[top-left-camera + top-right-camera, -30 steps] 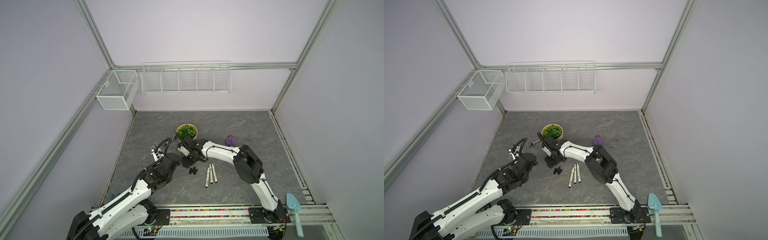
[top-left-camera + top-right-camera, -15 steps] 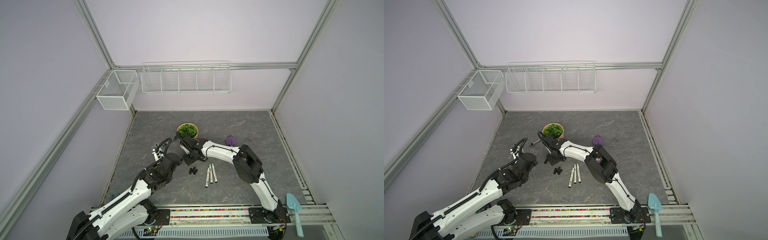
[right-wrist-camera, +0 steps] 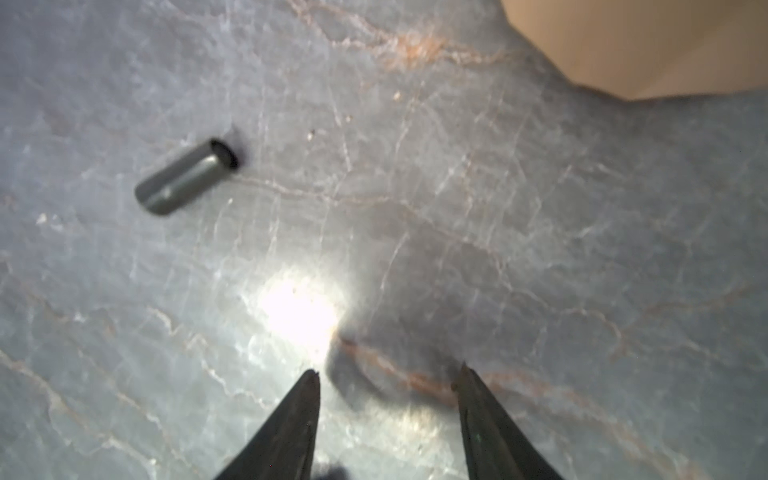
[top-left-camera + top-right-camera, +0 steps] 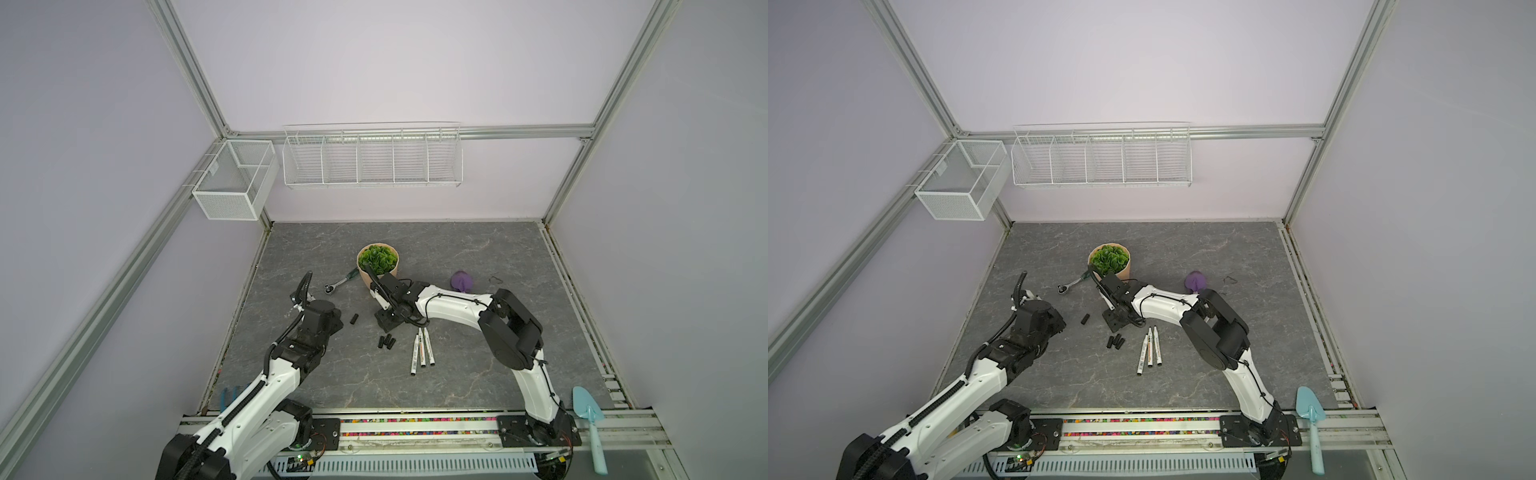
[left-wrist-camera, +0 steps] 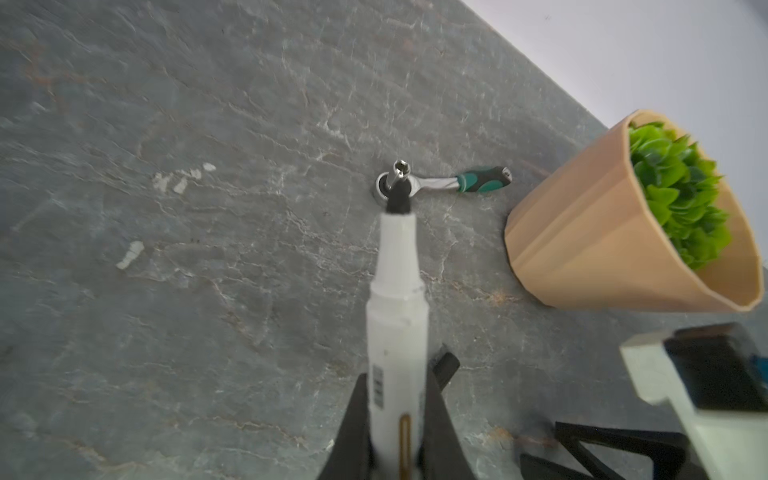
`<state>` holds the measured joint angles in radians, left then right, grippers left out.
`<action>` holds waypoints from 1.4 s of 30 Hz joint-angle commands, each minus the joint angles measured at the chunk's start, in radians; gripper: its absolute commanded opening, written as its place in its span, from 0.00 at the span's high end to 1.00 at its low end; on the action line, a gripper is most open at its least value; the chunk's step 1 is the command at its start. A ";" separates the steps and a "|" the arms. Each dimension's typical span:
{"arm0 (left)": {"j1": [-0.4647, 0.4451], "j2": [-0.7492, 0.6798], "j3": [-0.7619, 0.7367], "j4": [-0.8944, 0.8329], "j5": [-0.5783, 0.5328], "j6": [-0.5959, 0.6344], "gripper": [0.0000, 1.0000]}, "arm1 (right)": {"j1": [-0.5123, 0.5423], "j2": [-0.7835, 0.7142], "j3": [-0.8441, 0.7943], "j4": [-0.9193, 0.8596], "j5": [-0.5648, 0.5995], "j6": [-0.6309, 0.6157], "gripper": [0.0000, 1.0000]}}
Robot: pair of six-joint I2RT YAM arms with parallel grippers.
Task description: Insert the pens into the pen caps
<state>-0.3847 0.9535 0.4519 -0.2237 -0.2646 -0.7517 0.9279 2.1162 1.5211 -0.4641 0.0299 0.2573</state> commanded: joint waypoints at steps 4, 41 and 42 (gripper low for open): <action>0.027 0.169 0.066 0.014 0.112 0.093 1.00 | 0.008 -0.144 -0.087 0.101 0.020 -0.006 0.44; 0.031 0.219 0.277 -0.156 0.323 0.135 1.00 | -0.024 -0.252 -0.170 0.157 0.026 -0.006 0.43; 0.040 0.199 0.269 -0.156 0.288 0.118 1.00 | -0.022 -0.238 -0.152 0.151 0.011 -0.011 0.43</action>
<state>-0.3645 1.1904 0.7208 -0.3199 0.1608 -0.5789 0.8986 1.8290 1.3270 -0.3061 0.0948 0.2615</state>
